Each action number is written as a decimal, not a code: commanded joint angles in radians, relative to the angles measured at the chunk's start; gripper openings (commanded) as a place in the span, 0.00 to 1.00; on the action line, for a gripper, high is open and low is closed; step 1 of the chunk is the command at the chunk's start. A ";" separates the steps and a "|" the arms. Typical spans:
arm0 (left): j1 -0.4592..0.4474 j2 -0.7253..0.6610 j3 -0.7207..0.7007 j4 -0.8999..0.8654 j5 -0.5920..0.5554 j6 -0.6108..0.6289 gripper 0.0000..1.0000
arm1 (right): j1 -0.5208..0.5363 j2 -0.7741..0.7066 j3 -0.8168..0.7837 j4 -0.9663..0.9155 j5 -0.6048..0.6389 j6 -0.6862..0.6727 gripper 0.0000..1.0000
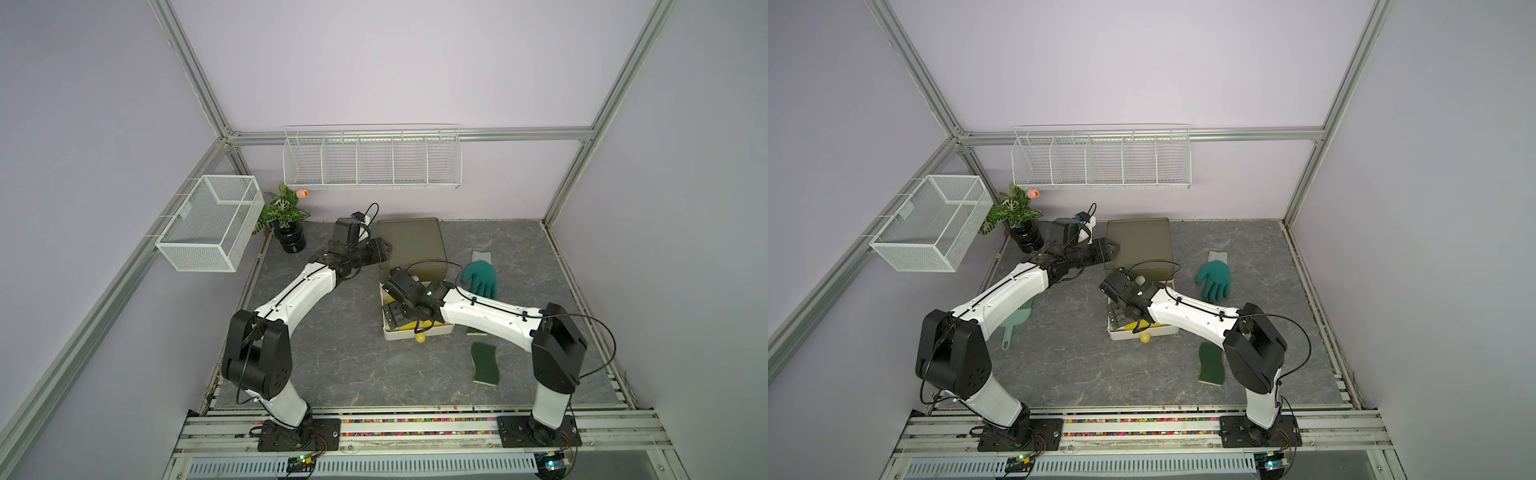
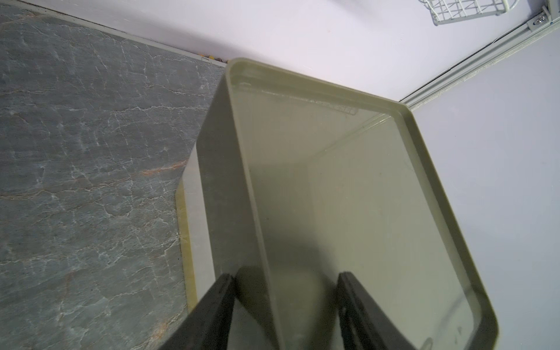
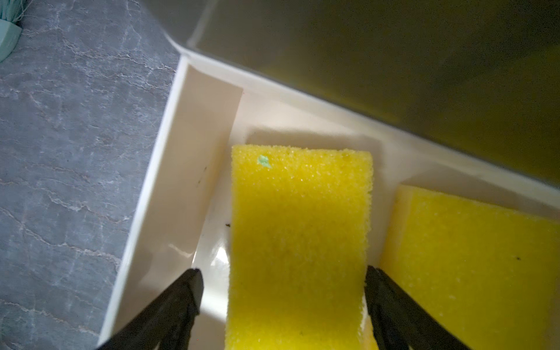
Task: Take the sponge out of the drawer
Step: Pick up the sponge from the drawer.
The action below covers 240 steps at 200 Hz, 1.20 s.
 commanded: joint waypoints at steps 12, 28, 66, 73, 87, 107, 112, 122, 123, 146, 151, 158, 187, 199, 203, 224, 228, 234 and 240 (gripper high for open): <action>-0.020 0.056 -0.007 -0.103 0.048 0.030 0.58 | -0.010 0.023 0.022 -0.004 0.017 0.014 0.89; -0.020 0.055 -0.010 -0.103 0.046 0.031 0.58 | -0.010 0.035 0.026 -0.010 0.014 0.016 0.89; -0.020 0.054 -0.009 -0.103 0.046 0.031 0.58 | -0.012 0.044 0.029 -0.010 0.010 0.025 0.89; -0.020 0.053 -0.009 -0.103 0.047 0.030 0.57 | -0.012 0.048 0.032 -0.012 0.011 0.024 0.89; -0.020 0.055 -0.009 -0.103 0.046 0.031 0.58 | -0.011 0.059 0.037 -0.020 0.011 0.024 0.89; -0.020 0.053 -0.009 -0.103 0.046 0.031 0.57 | -0.012 0.071 0.041 -0.024 0.011 0.022 0.89; -0.020 0.053 -0.009 -0.103 0.046 0.031 0.58 | -0.013 0.072 0.042 -0.024 0.012 0.025 0.89; -0.020 0.054 -0.009 -0.103 0.046 0.031 0.58 | -0.013 0.077 0.043 -0.024 0.012 0.025 0.90; -0.020 0.054 -0.009 -0.103 0.046 0.031 0.58 | -0.013 0.076 0.043 -0.024 0.012 0.025 0.90; -0.020 0.053 -0.009 -0.103 0.046 0.031 0.58 | -0.013 0.079 0.044 -0.025 0.015 0.026 0.94; -0.020 0.053 -0.009 -0.103 0.046 0.031 0.58 | -0.013 0.079 0.044 -0.025 0.017 0.025 0.96; -0.019 0.053 -0.009 -0.103 0.046 0.031 0.58 | -0.013 0.078 0.043 -0.026 0.017 0.025 0.98; -0.019 0.053 -0.009 -0.103 0.046 0.031 0.58 | -0.013 0.066 0.040 -0.019 0.028 0.028 0.94; -0.020 0.053 -0.010 -0.103 0.047 0.029 0.57 | -0.013 0.062 0.040 -0.017 0.033 0.028 0.91; -0.020 0.053 -0.010 -0.104 0.046 0.030 0.58 | -0.013 0.061 0.041 -0.017 0.035 0.028 0.89; -0.020 0.053 -0.010 -0.104 0.046 0.032 0.58 | -0.013 0.057 0.040 -0.014 0.041 0.029 0.83; -0.020 0.053 -0.010 -0.103 0.046 0.032 0.58 | -0.013 0.056 0.040 -0.013 0.041 0.029 0.82; -0.020 0.053 -0.010 -0.103 0.045 0.029 0.58 | -0.013 0.055 0.041 -0.012 0.041 0.031 0.81; -0.020 0.053 -0.010 -0.103 0.046 0.030 0.58 | -0.013 0.052 0.040 -0.012 0.041 0.031 0.80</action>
